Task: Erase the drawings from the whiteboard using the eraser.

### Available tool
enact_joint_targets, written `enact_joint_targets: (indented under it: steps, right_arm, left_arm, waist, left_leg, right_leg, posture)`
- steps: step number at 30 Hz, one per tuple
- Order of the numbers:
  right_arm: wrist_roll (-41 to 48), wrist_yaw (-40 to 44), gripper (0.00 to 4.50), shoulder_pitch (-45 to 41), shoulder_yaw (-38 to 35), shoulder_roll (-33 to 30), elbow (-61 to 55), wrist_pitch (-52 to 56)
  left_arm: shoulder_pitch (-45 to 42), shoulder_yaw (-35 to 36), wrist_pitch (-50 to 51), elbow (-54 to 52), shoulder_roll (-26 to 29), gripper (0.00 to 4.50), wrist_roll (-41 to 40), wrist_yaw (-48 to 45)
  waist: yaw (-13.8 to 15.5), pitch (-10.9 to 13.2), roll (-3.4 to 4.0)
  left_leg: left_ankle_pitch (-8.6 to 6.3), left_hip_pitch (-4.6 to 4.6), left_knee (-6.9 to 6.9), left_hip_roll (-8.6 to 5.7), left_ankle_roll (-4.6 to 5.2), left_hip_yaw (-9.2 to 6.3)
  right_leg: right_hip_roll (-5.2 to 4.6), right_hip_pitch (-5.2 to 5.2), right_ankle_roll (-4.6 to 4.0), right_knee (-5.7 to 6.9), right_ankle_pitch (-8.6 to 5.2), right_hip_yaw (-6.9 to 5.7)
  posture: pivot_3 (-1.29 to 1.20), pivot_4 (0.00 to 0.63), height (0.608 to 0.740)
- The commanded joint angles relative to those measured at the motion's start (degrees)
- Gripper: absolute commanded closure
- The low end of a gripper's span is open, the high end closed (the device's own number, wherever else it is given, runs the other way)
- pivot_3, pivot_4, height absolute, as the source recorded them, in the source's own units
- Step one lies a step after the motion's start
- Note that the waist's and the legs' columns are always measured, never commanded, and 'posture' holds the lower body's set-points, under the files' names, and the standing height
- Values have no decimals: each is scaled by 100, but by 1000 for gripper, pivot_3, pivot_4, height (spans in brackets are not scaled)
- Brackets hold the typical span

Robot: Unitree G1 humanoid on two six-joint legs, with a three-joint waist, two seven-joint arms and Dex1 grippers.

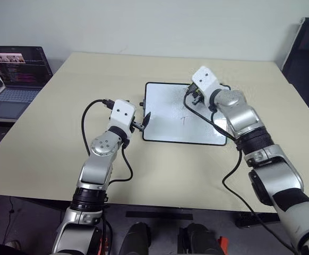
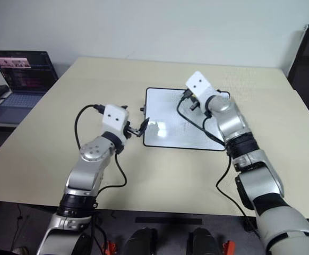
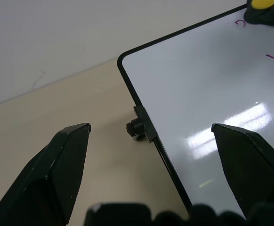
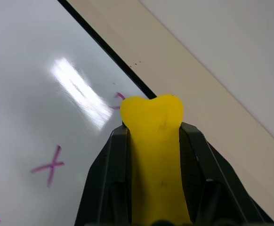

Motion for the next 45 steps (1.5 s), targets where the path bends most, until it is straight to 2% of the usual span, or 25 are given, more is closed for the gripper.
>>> enact_joint_targets:
  steps: [1,6,15,21,32,39,45]
  right_arm:
    - [-226,180,3510,168,34,-296,196,51]
    - [-245,328,3510,433,61,-429,-122,142]
    - [-189,474,3510,336,123,96,-394,373]
    - [-206,691,3510,-246,150,463,332,130]
    - [-271,631,3510,-1083,11,634,1918,-643]
    - [-244,669,3510,-1217,-20,732,2059,-725]
    - [-186,743,3510,-1110,-68,781,1683,-541]
  left_arm:
    - [-126,60,-85,-107,-25,0,-6,43]
    - [-171,90,-160,-10,2,0,-6,40]
    - [-200,75,-207,44,-9,0,12,64]
    - [-160,84,-186,-21,-1,0,17,80]
    - [65,96,-94,-282,-9,0,15,199]
    - [65,110,-88,-286,34,0,22,194]
    - [30,104,-109,-254,54,0,21,170]
  waist:
    - [1,0,0]
    - [7,-2,-4]
    - [-53,-2,-3]
    - [-148,-2,-3]
    - [-186,-2,-3]
    - [-188,-1,-2]
    - [-192,0,-1]
  left_leg:
    - [0,0,0,0,0,0]
    - [0,0,0,-1,0,-2]
    - [0,8,-2,5,0,3]
    - [0,27,-8,23,-1,23]
    - [0,34,-8,26,-1,36]
    - [0,34,-9,28,-1,37]
    - [0,34,-11,29,-1,37]
  right_leg:
    - [0,0,0,0,0,0]
    - [-1,4,1,-2,0,-1]
    - [-1,4,0,-1,0,5]
    - [2,4,-11,2,7,16]
    - [2,5,-12,2,8,27]
    - [2,5,-13,2,8,28]
    - [2,2,-13,2,8,29]
  posture:
    - [0,150,740]
    - [0,150,740]
    - [0,150,740]
    - [0,150,740]
    - [0,150,740]
    - [0,150,740]
    - [0,150,740]
